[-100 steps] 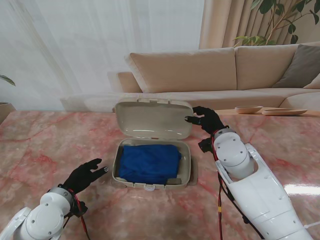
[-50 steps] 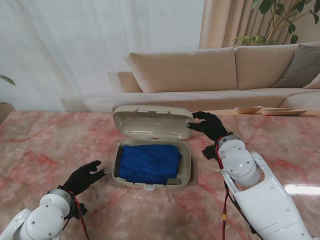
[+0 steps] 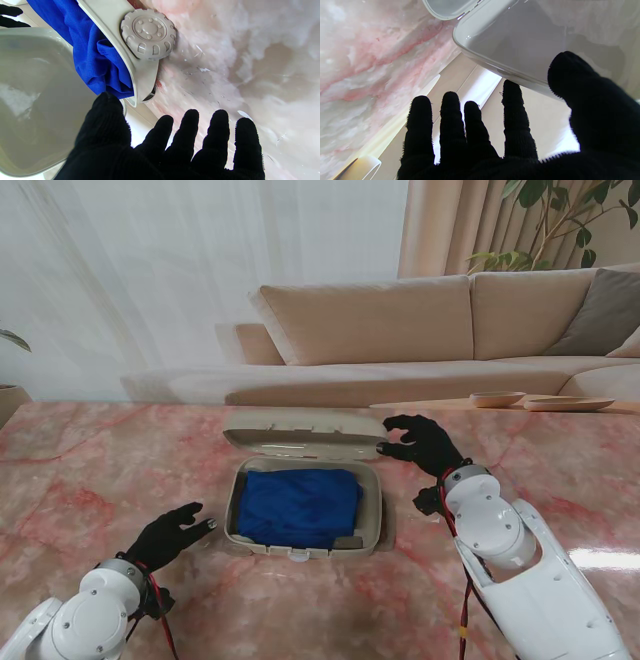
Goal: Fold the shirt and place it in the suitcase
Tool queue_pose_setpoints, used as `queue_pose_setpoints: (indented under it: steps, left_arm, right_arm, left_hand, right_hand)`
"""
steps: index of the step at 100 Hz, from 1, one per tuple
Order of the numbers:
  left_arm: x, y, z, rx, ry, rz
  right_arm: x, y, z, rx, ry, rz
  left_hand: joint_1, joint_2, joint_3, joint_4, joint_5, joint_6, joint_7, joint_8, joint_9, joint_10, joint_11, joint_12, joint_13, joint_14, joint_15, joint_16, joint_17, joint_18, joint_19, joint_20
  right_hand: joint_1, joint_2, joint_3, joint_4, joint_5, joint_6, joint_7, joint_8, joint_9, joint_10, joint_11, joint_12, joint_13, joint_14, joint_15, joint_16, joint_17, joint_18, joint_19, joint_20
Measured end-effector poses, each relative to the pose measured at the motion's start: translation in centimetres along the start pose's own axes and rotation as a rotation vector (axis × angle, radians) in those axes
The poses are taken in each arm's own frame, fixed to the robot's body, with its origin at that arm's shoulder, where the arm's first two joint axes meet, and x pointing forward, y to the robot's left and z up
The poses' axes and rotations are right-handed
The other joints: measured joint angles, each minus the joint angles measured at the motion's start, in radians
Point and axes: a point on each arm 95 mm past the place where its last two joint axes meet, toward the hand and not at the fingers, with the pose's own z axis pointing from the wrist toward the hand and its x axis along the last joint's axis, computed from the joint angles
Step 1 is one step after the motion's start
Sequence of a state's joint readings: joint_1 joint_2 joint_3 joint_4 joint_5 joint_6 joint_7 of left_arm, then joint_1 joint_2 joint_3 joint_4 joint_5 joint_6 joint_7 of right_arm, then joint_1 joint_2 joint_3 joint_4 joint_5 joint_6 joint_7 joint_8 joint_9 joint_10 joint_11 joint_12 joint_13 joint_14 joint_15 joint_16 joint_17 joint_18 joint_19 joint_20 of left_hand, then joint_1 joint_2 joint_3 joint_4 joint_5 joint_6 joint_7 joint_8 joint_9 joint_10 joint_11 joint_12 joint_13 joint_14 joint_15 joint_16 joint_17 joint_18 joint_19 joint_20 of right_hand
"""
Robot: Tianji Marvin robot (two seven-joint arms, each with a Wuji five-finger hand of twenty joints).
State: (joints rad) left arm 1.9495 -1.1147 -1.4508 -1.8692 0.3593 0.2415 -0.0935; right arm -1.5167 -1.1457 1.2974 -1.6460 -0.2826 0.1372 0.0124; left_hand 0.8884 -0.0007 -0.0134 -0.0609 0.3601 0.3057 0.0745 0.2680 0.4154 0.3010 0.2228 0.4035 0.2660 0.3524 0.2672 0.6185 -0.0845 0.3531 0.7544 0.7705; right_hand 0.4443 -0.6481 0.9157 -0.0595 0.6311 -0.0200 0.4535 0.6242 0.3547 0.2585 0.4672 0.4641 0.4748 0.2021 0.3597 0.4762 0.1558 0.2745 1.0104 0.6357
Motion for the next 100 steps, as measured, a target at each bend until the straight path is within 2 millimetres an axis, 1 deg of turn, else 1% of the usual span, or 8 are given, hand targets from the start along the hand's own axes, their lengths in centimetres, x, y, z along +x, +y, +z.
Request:
queue_pose_setpoints:
  steps: [5,24,62,70,80,84,87,100]
  left_arm:
    - [0.0,0.0,0.0,-0.002,0.0,-0.002]
    - [-0.1,0.0,0.0,-0.005,-0.002,-0.003]
    - [-0.6,-0.2,-0.7,0.016,-0.023,-0.005]
    - [-0.6,-0.2,-0.7,0.02,-0.027,-0.005]
    - [-0.7,-0.3,-0.9,0.026,-0.033,-0.007]
    - [-0.7,-0.3,-0.9,0.028,-0.034,-0.006]
    - [-0.7,-0.3,-0.9,0.029,-0.035,-0.006]
    - [-0.8,-0.3,-0.9,0.03,-0.036,-0.006]
  right_arm:
    - [0.0,0.0,-0.2,0.003,0.003,-0.011]
    - [-0.3,0.0,-0.7,0.02,0.007,-0.018]
    - [-0.9,-0.2,-1.6,0.037,0.014,-0.044]
    - [-0.9,-0.3,-1.9,0.036,0.014,-0.075]
    - [-1.0,-0.5,-2.3,0.025,0.028,-0.166]
    - [-1.1,-0.6,-2.5,0.024,0.032,-0.184]
    - [-1.2,-0.7,-2.6,0.025,0.033,-0.185]
    - [-1.4,-1.1,-3.1,0.03,0.031,-0.175]
  left_hand:
    - [0.0,0.0,0.0,0.0,0.0,0.0,0.0,0.0,0.0,0.0,0.0,0.0,0.0,0.0,0.0,0.0,0.0,0.0,0.0,0.0]
    - [0.0,0.0,0.0,0.0,0.0,0.0,0.0,0.0,0.0,0.0,0.0,0.0,0.0,0.0,0.0,0.0,0.0,0.0,0.0,0.0]
    - [0.0,0.0,0.0,0.0,0.0,0.0,0.0,0.0,0.0,0.0,0.0,0.0,0.0,0.0,0.0,0.0,0.0,0.0,0.0,0.0]
    - [0.0,0.0,0.0,0.0,0.0,0.0,0.0,0.0,0.0,0.0,0.0,0.0,0.0,0.0,0.0,0.0,0.002,0.0,0.0,0.0]
    - [0.0,0.0,0.0,0.0,0.0,0.0,0.0,0.0,0.0,0.0,0.0,0.0,0.0,0.0,0.0,0.0,0.002,0.0,0.0,0.0]
    - [0.0,0.0,0.0,0.0,0.0,0.0,0.0,0.0,0.0,0.0,0.0,0.0,0.0,0.0,0.0,0.0,0.002,0.0,0.0,0.0]
    - [0.0,0.0,0.0,0.0,0.0,0.0,0.0,0.0,0.0,0.0,0.0,0.0,0.0,0.0,0.0,0.0,0.002,0.0,0.0,0.0]
    - [0.0,0.0,0.0,0.0,0.0,0.0,0.0,0.0,0.0,0.0,0.0,0.0,0.0,0.0,0.0,0.0,0.002,0.0,0.0,0.0]
  right_hand:
    - [0.0,-0.004,0.0,0.0,0.0,0.0,-0.002,-0.009,0.0,0.0,0.0,0.0,0.0,0.0,0.0,0.0,0.002,0.001,0.0,0.0]
    - [0.0,-0.02,-0.001,0.0,-0.001,0.0,-0.022,-0.01,0.012,0.0,0.0,0.0,0.002,0.0,0.0,0.0,0.009,0.002,0.0,0.0]
    - [0.0,-0.021,-0.002,0.0,-0.004,-0.001,-0.061,-0.021,0.022,-0.001,-0.011,0.0,0.004,0.0,0.0,0.0,0.01,0.002,0.0,0.0]
    - [0.0,-0.022,-0.008,0.0,-0.004,-0.004,-0.069,-0.023,0.022,-0.001,-0.011,0.0,0.005,0.0,0.0,0.0,0.01,0.002,0.0,0.0]
    - [0.0,-0.022,-0.009,0.0,-0.002,-0.005,-0.053,-0.022,0.024,-0.001,-0.011,0.0,0.006,0.0,0.0,0.0,0.01,0.002,0.0,0.0]
    - [0.0,-0.022,-0.009,0.0,0.001,0.001,-0.034,-0.021,0.024,-0.001,-0.011,0.0,0.006,0.0,0.0,0.0,0.01,0.002,0.0,0.0]
    - [0.0,-0.02,-0.009,0.0,0.013,0.025,-0.02,-0.02,0.024,-0.001,-0.012,0.0,0.007,0.0,0.0,0.0,0.01,0.002,0.0,0.0]
    - [0.0,-0.02,-0.009,0.0,0.021,0.041,-0.008,-0.009,0.025,-0.001,-0.012,0.0,0.008,0.0,-0.003,0.0,0.011,0.002,0.0,0.0]
